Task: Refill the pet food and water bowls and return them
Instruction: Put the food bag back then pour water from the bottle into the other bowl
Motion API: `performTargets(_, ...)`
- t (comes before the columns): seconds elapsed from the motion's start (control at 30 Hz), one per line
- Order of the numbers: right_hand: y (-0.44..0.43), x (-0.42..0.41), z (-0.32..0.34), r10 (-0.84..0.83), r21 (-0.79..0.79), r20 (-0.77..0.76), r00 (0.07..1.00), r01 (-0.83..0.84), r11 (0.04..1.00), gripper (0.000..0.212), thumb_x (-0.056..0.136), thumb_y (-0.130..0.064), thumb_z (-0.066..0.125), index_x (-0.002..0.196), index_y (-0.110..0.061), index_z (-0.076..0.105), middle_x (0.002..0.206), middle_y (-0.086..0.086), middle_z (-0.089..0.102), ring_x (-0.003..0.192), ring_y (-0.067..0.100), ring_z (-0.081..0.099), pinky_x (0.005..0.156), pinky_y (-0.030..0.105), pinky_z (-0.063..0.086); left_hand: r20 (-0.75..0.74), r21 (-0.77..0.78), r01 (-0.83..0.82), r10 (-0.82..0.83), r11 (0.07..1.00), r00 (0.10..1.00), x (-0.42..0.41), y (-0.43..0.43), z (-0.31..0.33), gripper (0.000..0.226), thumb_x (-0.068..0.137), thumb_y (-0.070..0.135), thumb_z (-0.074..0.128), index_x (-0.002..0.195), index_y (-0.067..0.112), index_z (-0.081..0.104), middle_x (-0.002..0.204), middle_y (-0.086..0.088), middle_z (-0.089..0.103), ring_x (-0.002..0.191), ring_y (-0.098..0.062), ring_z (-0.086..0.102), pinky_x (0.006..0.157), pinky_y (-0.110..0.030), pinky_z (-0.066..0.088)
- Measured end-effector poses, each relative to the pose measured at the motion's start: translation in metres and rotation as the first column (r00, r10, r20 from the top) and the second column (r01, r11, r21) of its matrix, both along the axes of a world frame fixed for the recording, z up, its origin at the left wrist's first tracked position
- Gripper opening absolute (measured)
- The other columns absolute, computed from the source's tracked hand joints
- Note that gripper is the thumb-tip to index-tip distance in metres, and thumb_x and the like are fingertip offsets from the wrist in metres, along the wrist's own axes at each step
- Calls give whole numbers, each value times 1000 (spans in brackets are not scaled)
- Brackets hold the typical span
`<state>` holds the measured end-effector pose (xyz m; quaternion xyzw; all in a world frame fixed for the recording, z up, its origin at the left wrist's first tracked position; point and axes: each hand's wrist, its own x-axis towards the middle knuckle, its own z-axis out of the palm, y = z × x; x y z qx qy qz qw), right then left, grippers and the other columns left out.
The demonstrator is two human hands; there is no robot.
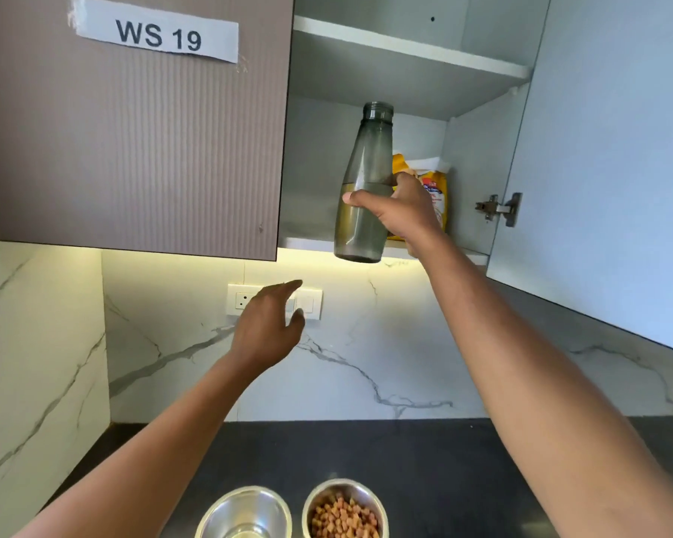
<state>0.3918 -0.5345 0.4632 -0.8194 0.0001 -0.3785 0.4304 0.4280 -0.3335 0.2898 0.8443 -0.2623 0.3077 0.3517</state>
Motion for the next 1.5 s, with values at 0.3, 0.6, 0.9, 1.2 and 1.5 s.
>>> performTargets(0.3,23,-70,-115,25,20,-86,996,-24,1000,71,57,-55,92,114,-23,64,105,-7,76,96,12,73,86,36,61,-231,25,-30,35,999,972,-39,39,-84,46,93,23,60,139,17,58,138,-3,64,115,-29,66,99,-41,53)
performTargets(0.6,27,-89,-276,127,4,-353,927,-135,991,70,68,-51,91,124,-26,57,112,-12,68,101,8,68,89,38,62,-440,89,-114,142,989,887,-61,77,-179,44,89,20,61,133,15,61,126,-5,71,115,-24,67,98,-38,54)
performTargets(0.9,29,-79,-390,170,-4,-579,798,-211,977,76,65,-53,90,128,-26,56,114,-11,70,103,11,68,93,38,59,-632,139,-242,274,960,725,-79,97,-256,47,89,21,64,135,18,59,131,-6,68,120,-25,65,98,-39,54)
performTargets(1.2,39,-78,-439,166,-64,-700,695,-293,954,68,64,-57,88,117,-30,55,110,-10,67,102,16,65,90,41,56,-718,75,-358,300,931,628,-83,102,-291,41,86,20,63,127,16,63,118,-5,72,108,-23,67,92,-36,54)
performTargets(1.5,48,-76,-460,80,-189,-783,617,-359,914,72,66,-63,84,121,-26,55,111,-8,65,101,19,63,87,42,57,-920,-166,-499,49,850,389,-49,114,-325,32,83,18,64,116,17,65,103,-8,73,89,-24,71,78,-44,63)
